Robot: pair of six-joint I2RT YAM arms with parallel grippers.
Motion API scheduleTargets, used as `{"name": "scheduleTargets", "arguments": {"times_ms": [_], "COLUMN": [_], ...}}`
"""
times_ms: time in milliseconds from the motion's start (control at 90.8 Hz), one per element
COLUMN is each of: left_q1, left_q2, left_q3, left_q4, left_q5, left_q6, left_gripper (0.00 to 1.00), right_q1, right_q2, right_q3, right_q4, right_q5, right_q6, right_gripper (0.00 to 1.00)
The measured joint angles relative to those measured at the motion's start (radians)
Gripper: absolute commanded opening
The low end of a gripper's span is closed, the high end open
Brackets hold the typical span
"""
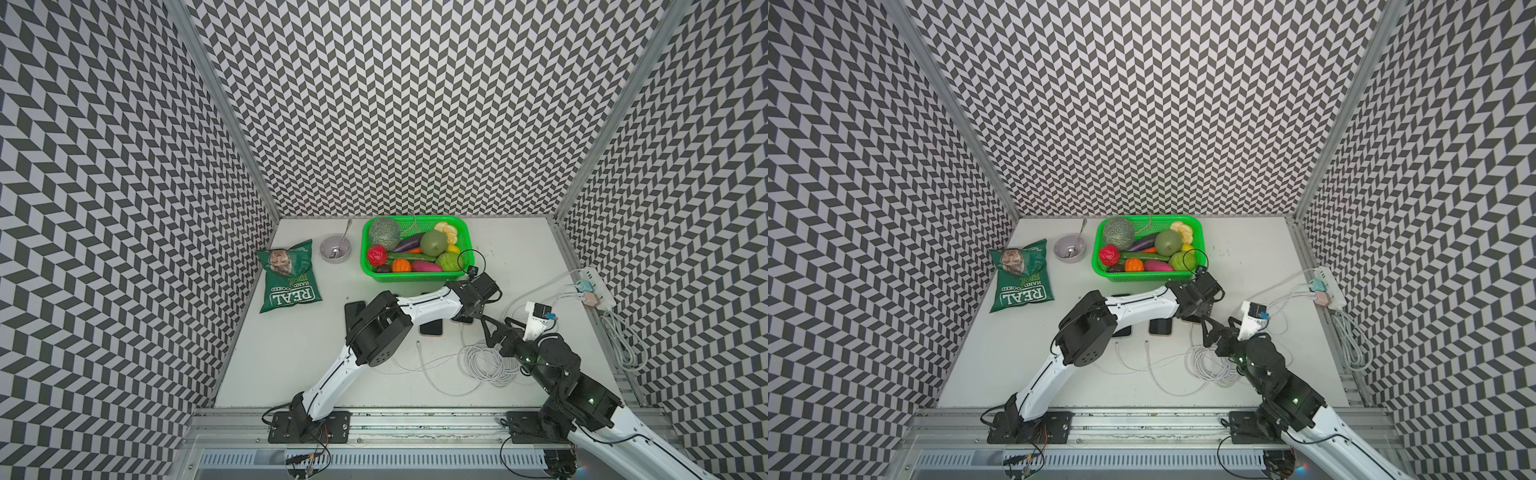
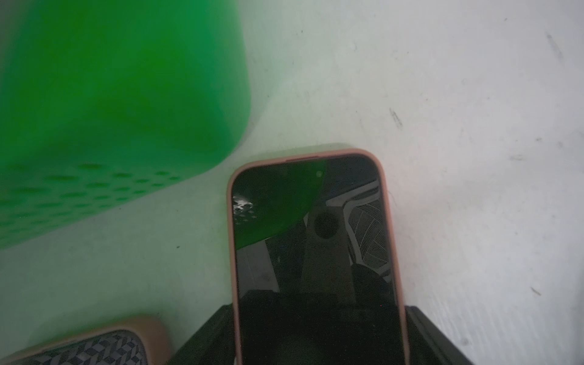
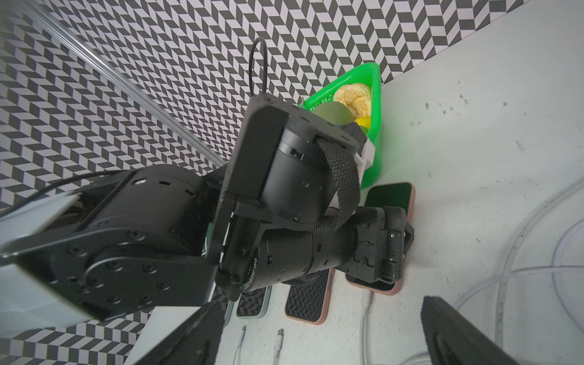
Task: Unplug the charging cable from the phone
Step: Pick up the phone at the center of the board.
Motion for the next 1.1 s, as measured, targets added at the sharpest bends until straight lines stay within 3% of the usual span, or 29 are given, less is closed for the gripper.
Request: {"name": "scheduleTargets", "arguments": {"times_ms": [132, 947, 958, 980, 1102], "left_q1": [0.0, 0.015, 0.015, 0.015, 0.015], "left_q2": [-0.014, -0.141, -0.143, -0.146, -0.164], "left_q3": [-0.022, -0.171, -0.172, -0.174, -0.184], "left_q4": [0.008, 0.055, 0.055, 0.056, 0.062], "left_q5": [0.003, 0.095, 0.097, 0.1, 0.112], "left_q6": [-0.004, -0.043, -0.043, -0.044, -0.046], "left_gripper": [0.0, 0.0, 0.0, 0.0, 0.0], "right_q1": [0.0, -0.003, -0.003, -0.003, -0.006], "right_q2": [0.026, 0.216, 0.222, 0.232, 0.28], "right_q3": [-0.002, -0.158, -0.16, -0.163, -0.172], "right_q4": [0.009, 0.204, 0.208, 0.217, 0.261], "right_q5": [-0.023, -0.188, -0.188, -0.193, -0.24], "right_q6": [0.005, 0.037, 0.037, 0.037, 0.047], "right_gripper": [1.0, 0.97, 0.89, 0.84, 0.8]}}
